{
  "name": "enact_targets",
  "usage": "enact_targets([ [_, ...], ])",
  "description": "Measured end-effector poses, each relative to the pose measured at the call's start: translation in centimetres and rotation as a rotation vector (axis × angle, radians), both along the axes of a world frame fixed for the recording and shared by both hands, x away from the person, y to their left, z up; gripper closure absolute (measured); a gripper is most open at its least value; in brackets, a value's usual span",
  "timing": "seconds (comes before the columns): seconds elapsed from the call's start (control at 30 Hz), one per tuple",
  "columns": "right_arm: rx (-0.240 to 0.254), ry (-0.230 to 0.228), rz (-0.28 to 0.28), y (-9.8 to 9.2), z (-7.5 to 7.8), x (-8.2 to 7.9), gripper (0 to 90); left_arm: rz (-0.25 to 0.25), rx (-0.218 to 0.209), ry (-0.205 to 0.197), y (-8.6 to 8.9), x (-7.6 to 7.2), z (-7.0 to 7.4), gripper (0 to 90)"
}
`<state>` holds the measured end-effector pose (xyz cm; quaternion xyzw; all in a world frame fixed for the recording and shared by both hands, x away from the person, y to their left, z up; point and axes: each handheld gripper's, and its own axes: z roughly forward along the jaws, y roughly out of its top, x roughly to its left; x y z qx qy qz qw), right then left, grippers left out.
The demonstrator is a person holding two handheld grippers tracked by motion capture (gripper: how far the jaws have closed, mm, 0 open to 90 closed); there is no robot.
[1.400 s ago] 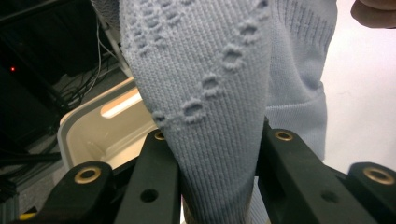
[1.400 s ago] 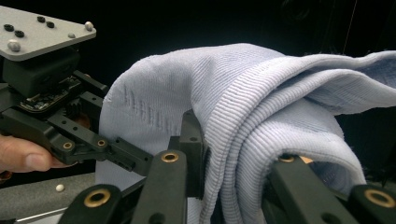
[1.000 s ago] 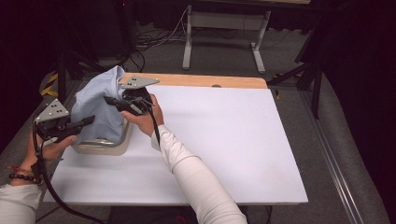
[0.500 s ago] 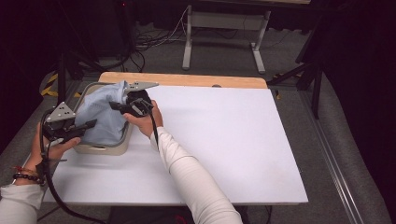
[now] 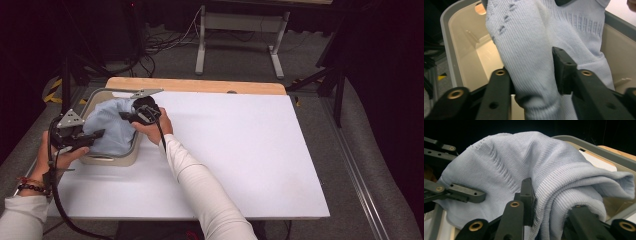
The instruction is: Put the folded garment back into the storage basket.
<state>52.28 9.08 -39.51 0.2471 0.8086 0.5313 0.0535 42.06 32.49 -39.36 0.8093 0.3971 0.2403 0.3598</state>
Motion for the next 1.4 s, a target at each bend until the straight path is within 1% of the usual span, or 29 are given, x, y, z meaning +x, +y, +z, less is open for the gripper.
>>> enact_targets([
  [0.07, -0.006, 0.007, -0.003, 0.1, -0.2, 0.2, 76.2, 0.008, 0.007, 0.008, 0.2, 0.1, -0.2, 51.6],
  [0.1, -0.016, 0.005, -0.006, 0.1, -0.3, 0.3, 76.2, 0.009, -0.003, 0.007, 0.3, 0.1, -0.3, 50.9],
  [0.17, -0.015, 0.012, -0.008, 0.2, -0.5, 0.6, 76.2, 0.014, -0.019, 0.005, 0.5, 0.0, -0.5, 49.3],
  [0.27, -0.025, 0.015, -0.021, 0.3, -0.9, 0.9, 76.2, 0.016, -0.050, 0.010, 1.1, -0.1, -0.7, 40.4],
  [0.33, -0.041, 0.014, -0.021, 0.4, -1.0, 1.0, 76.2, 0.026, -0.047, 0.003, 1.2, -0.2, -0.9, 39.3],
  [0.37, -0.047, 0.013, -0.024, 0.5, -1.1, 1.0, 76.2, 0.025, -0.053, -0.003, 1.2, -0.3, -1.0, 38.9],
  [0.4, -0.049, 0.011, -0.023, 0.5, -1.1, 1.0, 76.1, 0.033, -0.071, -0.016, 1.3, -0.4, -1.1, 38.3],
  [0.47, -0.050, 0.011, -0.029, 0.6, -1.1, 1.0, 76.1, 0.032, -0.084, -0.026, 1.3, -0.5, -1.0, 35.3],
  [0.53, -0.058, 0.010, -0.028, 0.7, -1.2, 1.0, 75.9, 0.025, -0.104, -0.040, 1.4, -0.6, -0.9, 35.6],
  [0.63, -0.084, 0.000, -0.032, 1.0, -1.4, 0.9, 75.6, 0.012, -0.108, -0.063, 1.1, -0.7, -0.8, 35.7],
  [0.7, -0.079, 0.004, -0.034, 1.0, -1.4, 0.8, 75.3, 0.004, -0.094, -0.073, 0.8, -0.8, -0.7, 35.2],
  [0.73, -0.082, 0.000, -0.035, 1.0, -1.4, 0.8, 75.2, 0.010, -0.079, -0.089, 0.6, -0.9, -0.7, 35.1],
  [0.77, -0.081, -0.001, -0.031, 1.0, -1.4, 0.8, 74.9, 0.009, -0.068, -0.094, 0.5, -0.9, -0.7, 35.1],
  [0.83, -0.080, 0.001, -0.033, 1.0, -1.4, 0.8, 74.2, -0.003, -0.075, -0.098, 0.3, -0.9, -0.7, 34.7],
  [0.9, -0.079, 0.001, -0.035, 1.0, -1.5, 0.7, 73.3, -0.003, -0.076, -0.116, 0.1, -1.1, -0.6, 34.4],
  [0.93, -0.087, -0.006, -0.035, 1.1, -1.4, 0.6, 72.4, -0.004, -0.084, -0.120, 0.1, -1.1, -0.6, 34.3],
  [1.0, -0.095, -0.012, -0.035, 1.1, -1.4, 0.5, 71.3, -0.006, -0.085, -0.129, -0.1, -1.1, -0.5, 33.9],
  [1.13, -0.106, -0.031, -0.038, 1.0, -1.3, 0.2, 68.8, -0.002, -0.098, -0.133, -0.2, -1.2, -0.6, 33.2],
  [1.23, -0.109, -0.032, -0.036, 0.9, -1.3, 0.0, 68.5, -0.001, -0.110, -0.143, -0.3, -1.2, -0.6, 33.2],
  [1.27, -0.112, -0.038, -0.034, 0.8, -1.3, 0.0, 68.5, -0.003, -0.115, -0.140, -0.4, -1.2, -0.6, 33.2],
  [1.4, -0.124, -0.051, -0.031, 0.8, -1.2, -0.3, 68.1, -0.011, -0.119, -0.153, -0.8, -1.5, -0.6, 33.0],
])
